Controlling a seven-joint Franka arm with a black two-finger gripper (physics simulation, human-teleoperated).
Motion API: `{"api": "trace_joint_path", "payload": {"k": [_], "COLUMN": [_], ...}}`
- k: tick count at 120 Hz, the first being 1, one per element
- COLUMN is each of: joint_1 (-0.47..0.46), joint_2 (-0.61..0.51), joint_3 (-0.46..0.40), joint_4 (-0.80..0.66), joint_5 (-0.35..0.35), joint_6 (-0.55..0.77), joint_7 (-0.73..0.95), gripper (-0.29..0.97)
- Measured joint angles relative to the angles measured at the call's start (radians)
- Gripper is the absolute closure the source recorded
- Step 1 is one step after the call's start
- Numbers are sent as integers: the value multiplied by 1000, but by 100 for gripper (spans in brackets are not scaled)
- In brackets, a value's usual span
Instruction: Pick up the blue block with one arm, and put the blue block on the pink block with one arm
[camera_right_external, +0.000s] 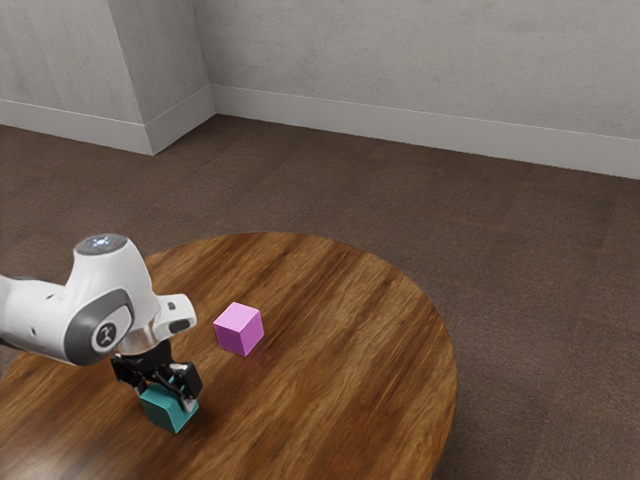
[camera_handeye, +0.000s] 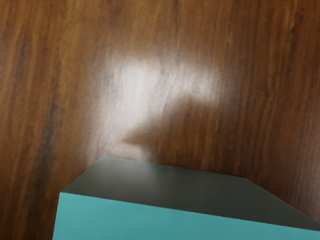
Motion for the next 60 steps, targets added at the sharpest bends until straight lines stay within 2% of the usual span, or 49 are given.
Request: {"api": "trace_joint_path", "payload": {"k": [24,39,60], "joint_1": [0,0,1], "joint_2": [10,8,5], "joint_3": [0,-1,-2], "joint_4": [0,0,6], "joint_5": [-3,0,10], "joint_6": [19,26,30], "joint_7": [7,5,-14], "gripper": [2,23,35]}}
